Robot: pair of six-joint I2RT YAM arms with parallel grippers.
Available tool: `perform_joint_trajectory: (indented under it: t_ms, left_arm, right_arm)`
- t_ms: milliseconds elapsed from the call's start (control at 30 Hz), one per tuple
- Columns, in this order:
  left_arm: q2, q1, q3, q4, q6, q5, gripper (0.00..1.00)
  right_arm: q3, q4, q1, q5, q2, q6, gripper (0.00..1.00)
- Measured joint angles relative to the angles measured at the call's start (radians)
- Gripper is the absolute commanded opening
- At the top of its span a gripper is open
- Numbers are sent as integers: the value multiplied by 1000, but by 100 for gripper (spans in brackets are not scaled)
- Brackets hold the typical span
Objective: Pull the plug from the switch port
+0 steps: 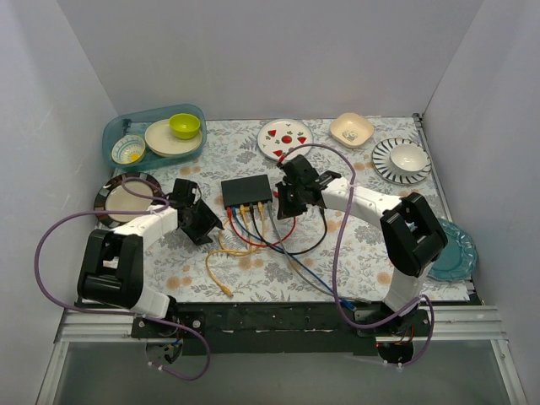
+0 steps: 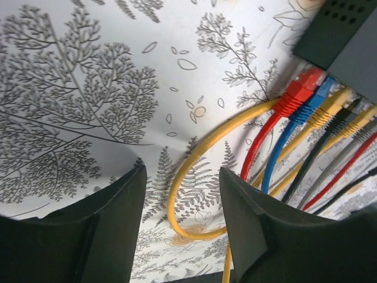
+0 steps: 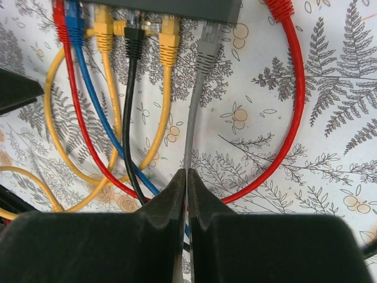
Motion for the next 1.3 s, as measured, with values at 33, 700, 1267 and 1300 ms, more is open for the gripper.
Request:
perform_joint_trajectory:
  t_ms: [33, 700, 1267, 1300]
  left_arm:
    - [-4, 0, -6, 11, 3, 3, 52]
    - [-48, -218, -42, -10, 84, -88, 0]
    - [-228, -240, -1, -213, 73, -43, 0]
    - [-241, -240, 1, -214, 67, -26, 0]
  right_arm:
    - [0, 0, 0, 0, 8, -1, 11]
    - [-140, 12, 6, 9, -66, -2, 10]
    - [-239, 55, 33, -5, -220, -5, 30]
    - [-245, 69, 38, -17, -233, -2, 33]
